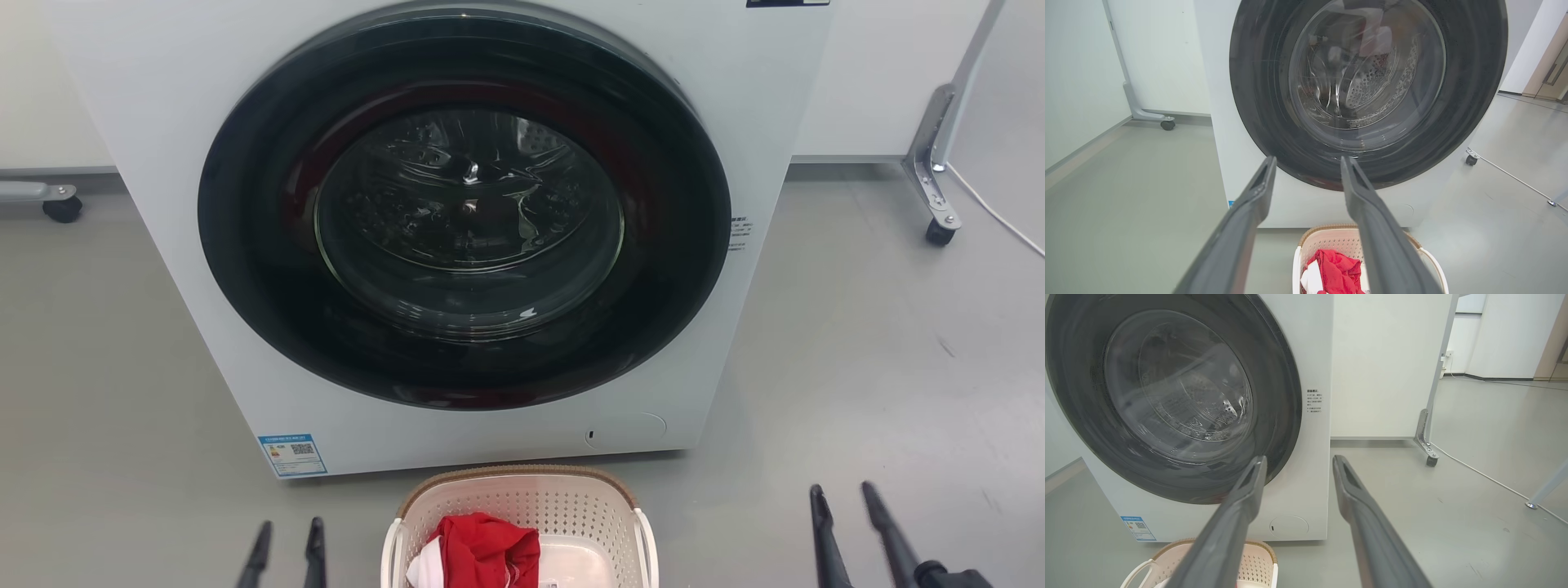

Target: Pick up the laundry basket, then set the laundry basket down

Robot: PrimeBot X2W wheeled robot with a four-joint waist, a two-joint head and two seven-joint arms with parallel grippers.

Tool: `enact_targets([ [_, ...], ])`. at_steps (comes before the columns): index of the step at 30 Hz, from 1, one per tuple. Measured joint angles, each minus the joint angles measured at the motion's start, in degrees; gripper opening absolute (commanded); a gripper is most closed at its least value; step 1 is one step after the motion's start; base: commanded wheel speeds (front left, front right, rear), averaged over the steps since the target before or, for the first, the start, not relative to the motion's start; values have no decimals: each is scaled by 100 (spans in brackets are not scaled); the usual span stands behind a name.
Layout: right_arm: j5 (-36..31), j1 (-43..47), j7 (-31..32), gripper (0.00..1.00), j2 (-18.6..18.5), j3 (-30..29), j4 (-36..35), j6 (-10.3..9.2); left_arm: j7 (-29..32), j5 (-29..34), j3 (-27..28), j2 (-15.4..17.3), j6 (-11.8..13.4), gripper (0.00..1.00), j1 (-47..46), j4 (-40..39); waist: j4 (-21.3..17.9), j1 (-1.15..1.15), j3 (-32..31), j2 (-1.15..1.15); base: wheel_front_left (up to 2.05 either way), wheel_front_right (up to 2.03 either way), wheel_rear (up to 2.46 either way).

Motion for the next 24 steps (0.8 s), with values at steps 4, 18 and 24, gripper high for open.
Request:
enact_targets([
  [4, 60, 66, 30, 0, 62, -5, 132, 16, 18, -57, 11, -32, -11, 0, 28, 125, 1, 0, 4, 0, 0, 0, 0],
  [18, 1124, -32, 324, 0, 158, -307, 319, 210, 319, -1026, 250, -115, -210, 0, -49, 280, -1, 0, 55, 0, 0, 0, 0],
  [24, 1571, -151, 458, 0, 193, -420, 367, 274, 422, -1421, 358, -153, -265, 0, -135, 352, -1, 0, 70, 0, 0, 0, 0],
])
